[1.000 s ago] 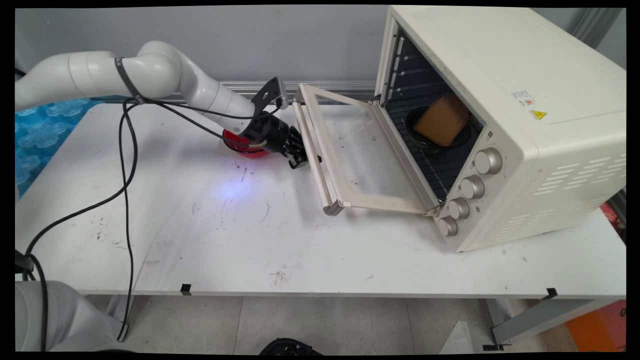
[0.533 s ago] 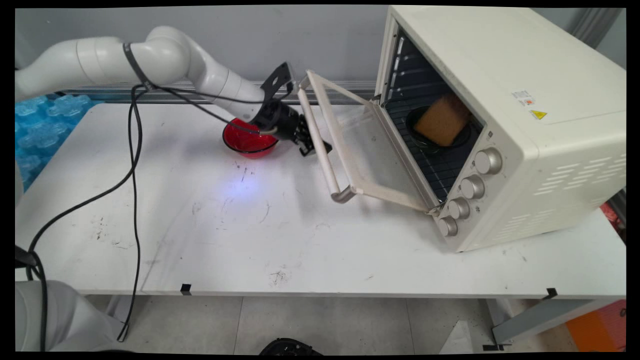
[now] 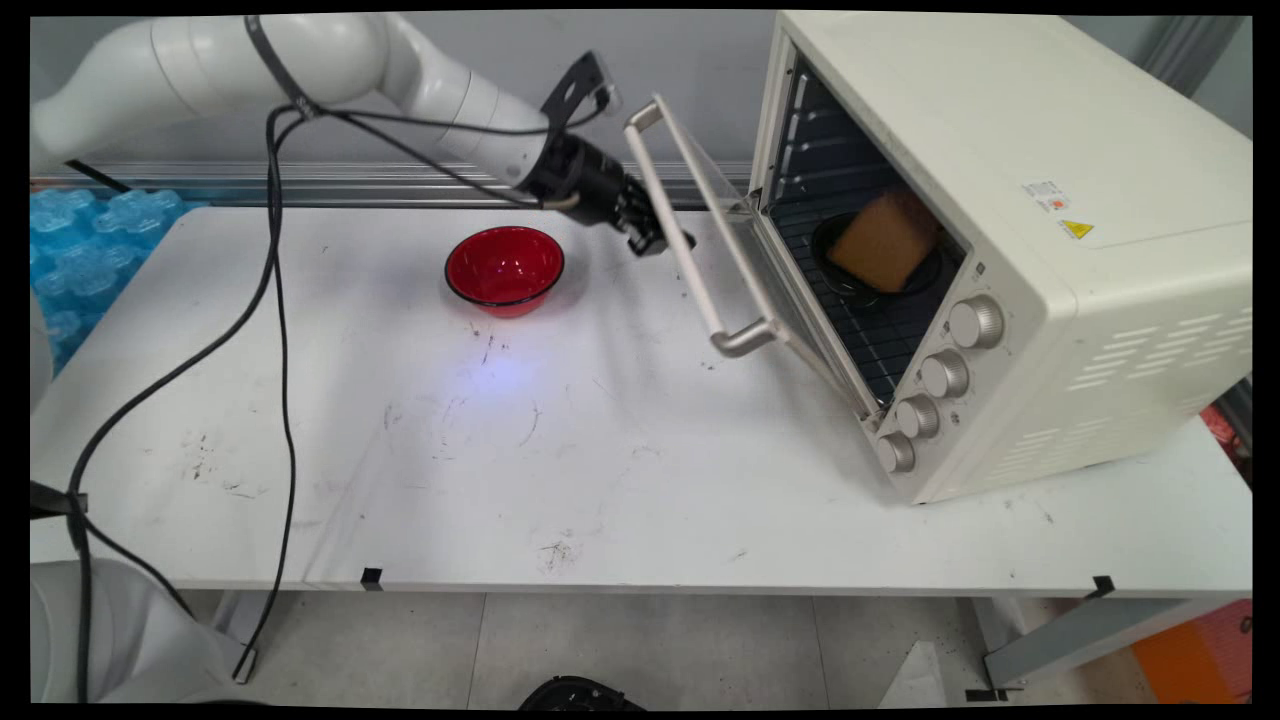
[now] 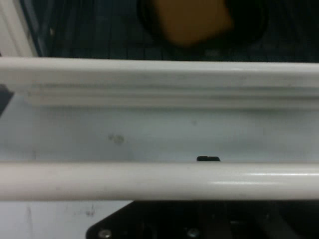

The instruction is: Close the oven

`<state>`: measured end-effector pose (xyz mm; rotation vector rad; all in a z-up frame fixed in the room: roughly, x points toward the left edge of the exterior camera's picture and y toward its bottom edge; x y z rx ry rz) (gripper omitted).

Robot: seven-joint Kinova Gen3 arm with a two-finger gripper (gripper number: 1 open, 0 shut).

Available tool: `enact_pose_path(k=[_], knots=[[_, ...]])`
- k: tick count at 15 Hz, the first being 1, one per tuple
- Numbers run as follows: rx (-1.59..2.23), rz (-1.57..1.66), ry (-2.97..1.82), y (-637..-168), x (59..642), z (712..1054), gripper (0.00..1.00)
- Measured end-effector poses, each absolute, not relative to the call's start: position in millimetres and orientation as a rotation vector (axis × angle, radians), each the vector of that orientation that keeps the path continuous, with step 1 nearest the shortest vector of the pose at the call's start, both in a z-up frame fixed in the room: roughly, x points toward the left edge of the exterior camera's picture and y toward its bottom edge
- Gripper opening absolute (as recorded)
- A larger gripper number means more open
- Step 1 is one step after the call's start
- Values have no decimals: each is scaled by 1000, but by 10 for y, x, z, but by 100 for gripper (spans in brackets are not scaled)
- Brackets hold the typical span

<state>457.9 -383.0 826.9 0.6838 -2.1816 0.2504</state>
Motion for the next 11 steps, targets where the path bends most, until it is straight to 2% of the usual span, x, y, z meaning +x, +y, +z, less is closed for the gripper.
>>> enact_pose_path(k=[11], knots=[[697,254,-2086,-4037,4432,8945,0]])
